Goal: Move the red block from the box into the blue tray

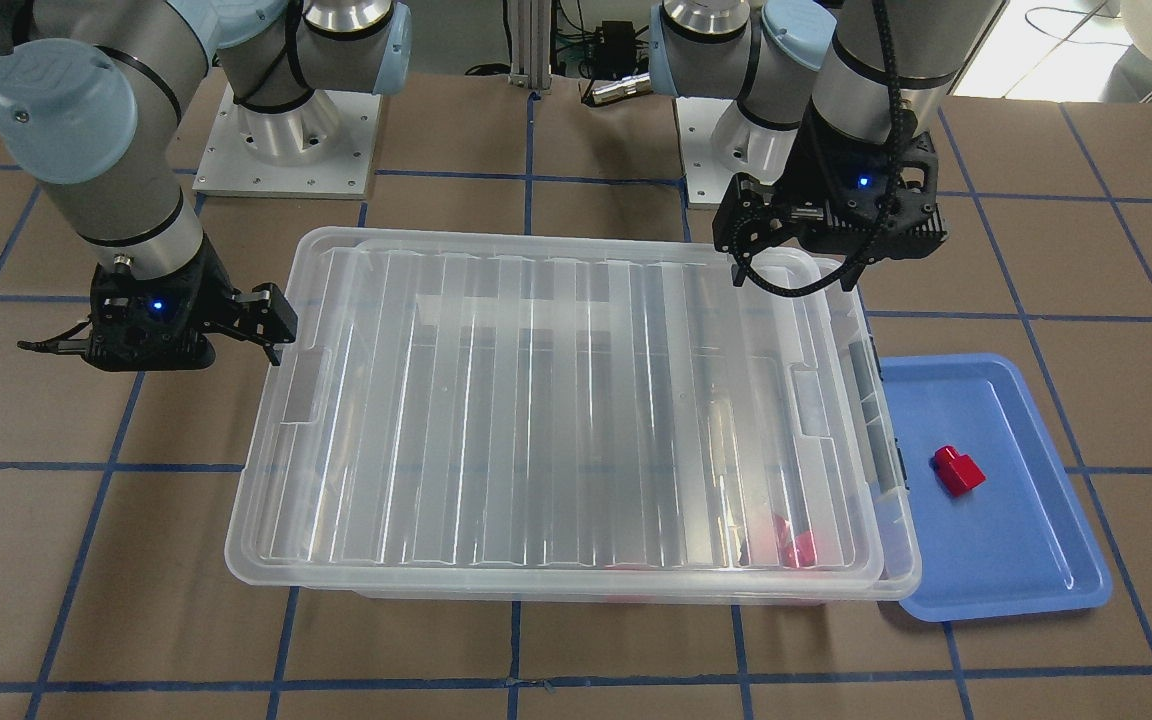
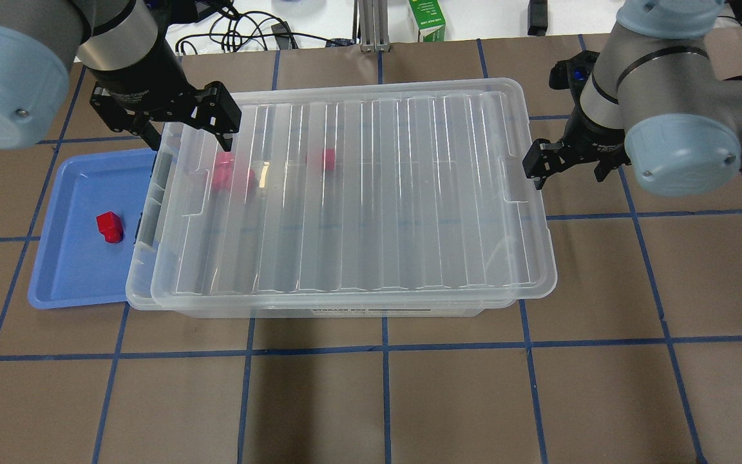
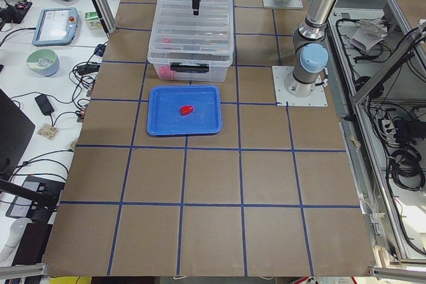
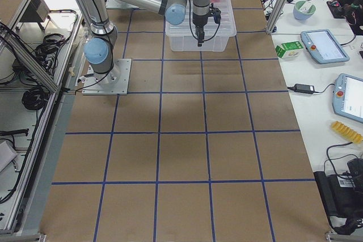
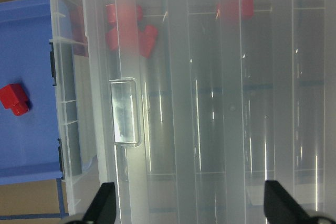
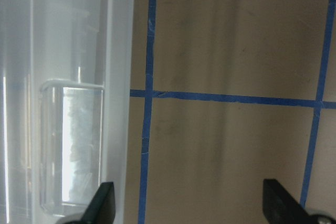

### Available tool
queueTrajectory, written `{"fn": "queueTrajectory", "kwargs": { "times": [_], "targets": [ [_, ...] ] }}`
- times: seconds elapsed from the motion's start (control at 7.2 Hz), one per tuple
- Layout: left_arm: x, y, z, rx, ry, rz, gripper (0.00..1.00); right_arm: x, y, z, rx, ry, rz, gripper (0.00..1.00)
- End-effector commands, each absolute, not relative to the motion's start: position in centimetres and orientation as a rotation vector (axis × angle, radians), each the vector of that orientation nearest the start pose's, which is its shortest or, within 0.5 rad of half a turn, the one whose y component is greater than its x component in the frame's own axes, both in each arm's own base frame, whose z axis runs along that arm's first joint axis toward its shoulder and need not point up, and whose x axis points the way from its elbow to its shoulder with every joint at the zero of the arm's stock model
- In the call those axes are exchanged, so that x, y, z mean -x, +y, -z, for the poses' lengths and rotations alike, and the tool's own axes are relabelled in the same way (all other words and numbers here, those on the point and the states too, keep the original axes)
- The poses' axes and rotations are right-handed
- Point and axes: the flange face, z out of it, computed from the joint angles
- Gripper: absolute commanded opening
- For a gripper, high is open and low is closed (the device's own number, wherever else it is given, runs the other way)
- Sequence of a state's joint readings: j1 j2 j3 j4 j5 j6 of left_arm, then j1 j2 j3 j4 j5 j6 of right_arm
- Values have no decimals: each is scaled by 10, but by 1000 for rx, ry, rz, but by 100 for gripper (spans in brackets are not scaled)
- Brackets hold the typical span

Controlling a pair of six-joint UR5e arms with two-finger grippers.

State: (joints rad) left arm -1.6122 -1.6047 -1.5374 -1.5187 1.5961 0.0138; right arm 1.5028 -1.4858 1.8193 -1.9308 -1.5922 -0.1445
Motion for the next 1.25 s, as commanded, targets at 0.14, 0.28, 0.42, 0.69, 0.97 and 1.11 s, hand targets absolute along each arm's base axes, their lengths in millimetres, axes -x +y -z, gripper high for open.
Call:
{"fn": "queueTrajectory", "kwargs": {
  "times": [0.14,0.28,0.42,0.69,0.97,1.11],
  "targets": [
    [138,-502,-507,-49,3102,86,100,-97,-527,-396,120,3164,134,100],
    [132,-502,-510,-32,3103,95,100,-98,-530,-425,116,3157,116,100],
    [126,-502,-510,-29,3102,94,100,-110,-524,-460,125,3148,115,100],
    [126,-499,-506,-32,3101,82,100,-152,-517,-504,-40,3135,185,100],
    [126,-500,-507,-30,3106,85,100,-152,-517,-509,-39,3137,196,100],
    [127,-504,-504,-32,3104,75,100,-152,-517,-506,-44,3137,186,100]
  ]
}}
